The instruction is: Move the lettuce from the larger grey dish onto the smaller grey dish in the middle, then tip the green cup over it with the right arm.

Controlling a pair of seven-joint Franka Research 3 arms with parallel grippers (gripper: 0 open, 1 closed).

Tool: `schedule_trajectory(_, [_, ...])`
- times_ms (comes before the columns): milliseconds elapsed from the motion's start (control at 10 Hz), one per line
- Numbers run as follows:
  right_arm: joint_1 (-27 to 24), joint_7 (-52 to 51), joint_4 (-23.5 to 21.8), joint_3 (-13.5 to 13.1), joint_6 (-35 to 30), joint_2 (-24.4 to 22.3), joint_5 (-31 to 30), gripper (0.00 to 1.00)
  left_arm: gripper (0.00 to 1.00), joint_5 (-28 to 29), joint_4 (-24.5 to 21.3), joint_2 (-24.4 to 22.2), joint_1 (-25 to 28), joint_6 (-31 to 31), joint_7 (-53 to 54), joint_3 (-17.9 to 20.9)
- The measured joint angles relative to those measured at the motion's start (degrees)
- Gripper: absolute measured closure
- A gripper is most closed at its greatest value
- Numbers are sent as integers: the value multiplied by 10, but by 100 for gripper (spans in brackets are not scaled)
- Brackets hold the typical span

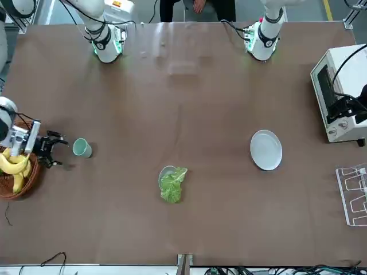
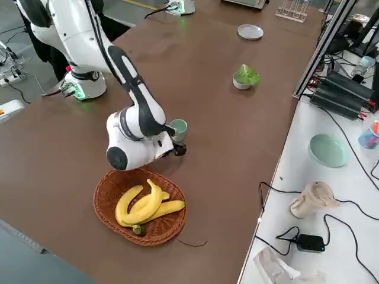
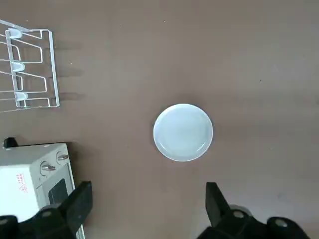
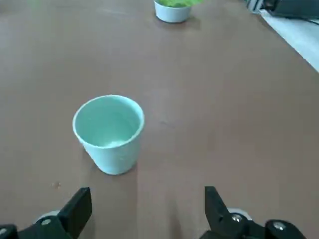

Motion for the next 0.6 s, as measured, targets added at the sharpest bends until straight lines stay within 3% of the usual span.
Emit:
schedule_trajectory(200, [2,119,13,29,42,-27,-35,0,0,0,0,0,0,0,0,0])
schedule_trajectory(600, [18,520,20,149,184,-61,-164,0,0,0,0,0,-1,0,0,-1])
